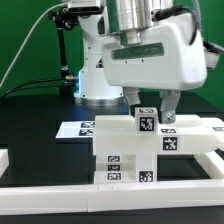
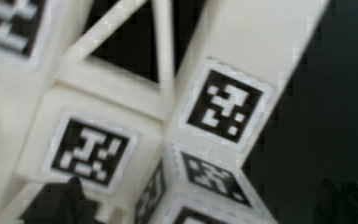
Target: Assemble chair
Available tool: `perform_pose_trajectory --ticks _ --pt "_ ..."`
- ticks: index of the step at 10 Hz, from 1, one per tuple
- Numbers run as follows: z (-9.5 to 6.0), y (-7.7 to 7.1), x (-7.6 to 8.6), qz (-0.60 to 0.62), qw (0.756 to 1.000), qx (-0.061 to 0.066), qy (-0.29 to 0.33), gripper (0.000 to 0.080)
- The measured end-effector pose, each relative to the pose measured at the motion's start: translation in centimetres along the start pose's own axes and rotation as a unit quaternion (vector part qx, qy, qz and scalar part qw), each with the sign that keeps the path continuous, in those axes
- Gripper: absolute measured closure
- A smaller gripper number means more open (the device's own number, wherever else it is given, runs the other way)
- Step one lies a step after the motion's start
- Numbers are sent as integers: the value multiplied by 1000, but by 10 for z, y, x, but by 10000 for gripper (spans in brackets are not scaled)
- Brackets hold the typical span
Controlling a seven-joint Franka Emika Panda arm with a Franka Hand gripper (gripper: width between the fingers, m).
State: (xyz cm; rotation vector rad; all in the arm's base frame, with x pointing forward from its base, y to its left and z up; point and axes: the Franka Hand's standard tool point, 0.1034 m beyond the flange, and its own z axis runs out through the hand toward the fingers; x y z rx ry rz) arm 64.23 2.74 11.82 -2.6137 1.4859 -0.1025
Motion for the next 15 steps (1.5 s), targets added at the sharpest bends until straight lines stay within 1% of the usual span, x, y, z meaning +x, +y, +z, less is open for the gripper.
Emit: perform_pose_trajectory --ticks 2,8,9,10,11,12,13,15 --pt "1 0 -1 -107 994 -5 3 151" --pt "1 1 -1 -118 993 -5 3 151" --pt "-5 -1 -3 -145 989 -10 6 151" --pt "-16 -2 -6 -163 986 -16 0 151" --pt "-36 -8 -3 -171 985 -20 -5 151" --pt "-38 -11 0 -170 985 -10 5 151" --pt "-32 -9 -1 -170 985 -15 3 151" --pt "-33 -9 -1 -170 985 -14 3 151"
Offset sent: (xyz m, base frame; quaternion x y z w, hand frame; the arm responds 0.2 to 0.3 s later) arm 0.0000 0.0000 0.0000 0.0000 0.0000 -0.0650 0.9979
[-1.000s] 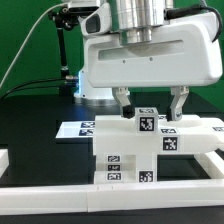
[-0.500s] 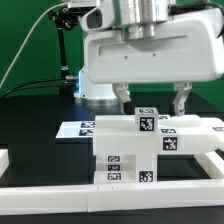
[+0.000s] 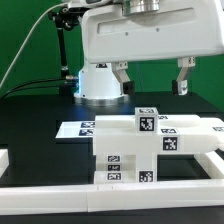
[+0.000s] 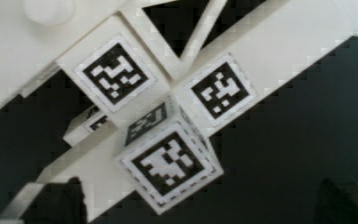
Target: Assemble chair
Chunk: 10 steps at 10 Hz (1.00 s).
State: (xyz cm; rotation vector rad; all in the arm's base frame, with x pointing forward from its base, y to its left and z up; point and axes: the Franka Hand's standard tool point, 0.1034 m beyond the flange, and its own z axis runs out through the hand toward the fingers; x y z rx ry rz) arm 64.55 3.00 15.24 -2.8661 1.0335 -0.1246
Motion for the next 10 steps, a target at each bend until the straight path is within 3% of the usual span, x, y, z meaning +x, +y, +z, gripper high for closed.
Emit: perform_pose_trajectory --ticks 3,5,7,8,10 --pt "-1 -2 -5 -3 1000 1 0 151" --pt "-14 -3 -44 -17 1000 7 -10 151" --pt "-18 -12 -72 -16 1000 -1 -8 151" --pt "-20 -19 -74 -16 1000 -2 -4 151" --pt "-19 -16 -72 -17 1000 -1 -6 151"
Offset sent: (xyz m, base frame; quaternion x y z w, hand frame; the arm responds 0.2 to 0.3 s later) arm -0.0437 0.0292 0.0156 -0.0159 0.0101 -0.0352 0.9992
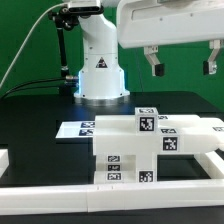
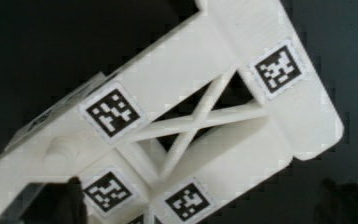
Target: Assemble chair
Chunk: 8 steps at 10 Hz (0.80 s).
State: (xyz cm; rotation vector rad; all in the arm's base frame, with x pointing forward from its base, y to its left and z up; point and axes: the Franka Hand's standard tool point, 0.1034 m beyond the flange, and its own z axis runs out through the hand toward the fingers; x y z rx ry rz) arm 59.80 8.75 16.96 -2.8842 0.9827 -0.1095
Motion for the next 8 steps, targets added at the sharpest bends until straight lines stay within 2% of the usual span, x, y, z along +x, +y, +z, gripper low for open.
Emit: perform_pose_trajectory --ticks 2,3,5,6,7,8 --pt "2 0 -3 -3 1000 -1 -1 151" --pt "13 6 -21 -16 1000 -8 -9 151" --pt "26 28 -65 -32 999 -25 -34 151" --pt "29 31 -87 -34 998 -34 -42 151" --pt "31 29 -97 -37 998 -38 -43 151" --pt "31 30 -95 -37 998 -37 -43 151"
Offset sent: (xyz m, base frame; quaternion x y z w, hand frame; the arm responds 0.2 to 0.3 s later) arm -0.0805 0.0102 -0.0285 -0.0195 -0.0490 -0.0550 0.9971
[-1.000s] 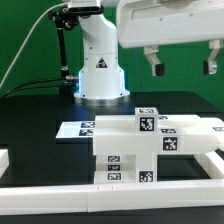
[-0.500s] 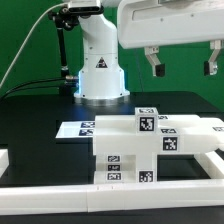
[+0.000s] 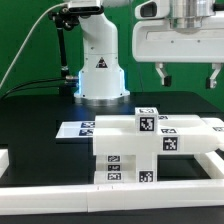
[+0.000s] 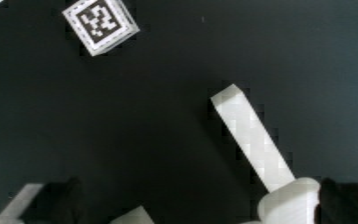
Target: Assemble chair
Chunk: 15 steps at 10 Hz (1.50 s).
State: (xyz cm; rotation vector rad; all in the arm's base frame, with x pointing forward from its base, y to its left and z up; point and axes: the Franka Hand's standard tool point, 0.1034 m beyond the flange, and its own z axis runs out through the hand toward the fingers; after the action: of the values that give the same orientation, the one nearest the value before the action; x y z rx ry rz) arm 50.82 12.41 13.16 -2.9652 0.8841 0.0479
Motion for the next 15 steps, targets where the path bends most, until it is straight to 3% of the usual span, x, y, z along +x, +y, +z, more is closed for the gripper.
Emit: perform_pose_trajectory --ticks 3,7,12,14,15 --pt "3 1 -1 -5 1000 -1 1 151" --pt "40 25 -21 -98 994 12 52 151" --pt "40 25 -21 -97 994 10 45 151" --pt "49 37 -28 -134 990 3 46 151" --pt "58 42 -27 -139 988 7 63 151"
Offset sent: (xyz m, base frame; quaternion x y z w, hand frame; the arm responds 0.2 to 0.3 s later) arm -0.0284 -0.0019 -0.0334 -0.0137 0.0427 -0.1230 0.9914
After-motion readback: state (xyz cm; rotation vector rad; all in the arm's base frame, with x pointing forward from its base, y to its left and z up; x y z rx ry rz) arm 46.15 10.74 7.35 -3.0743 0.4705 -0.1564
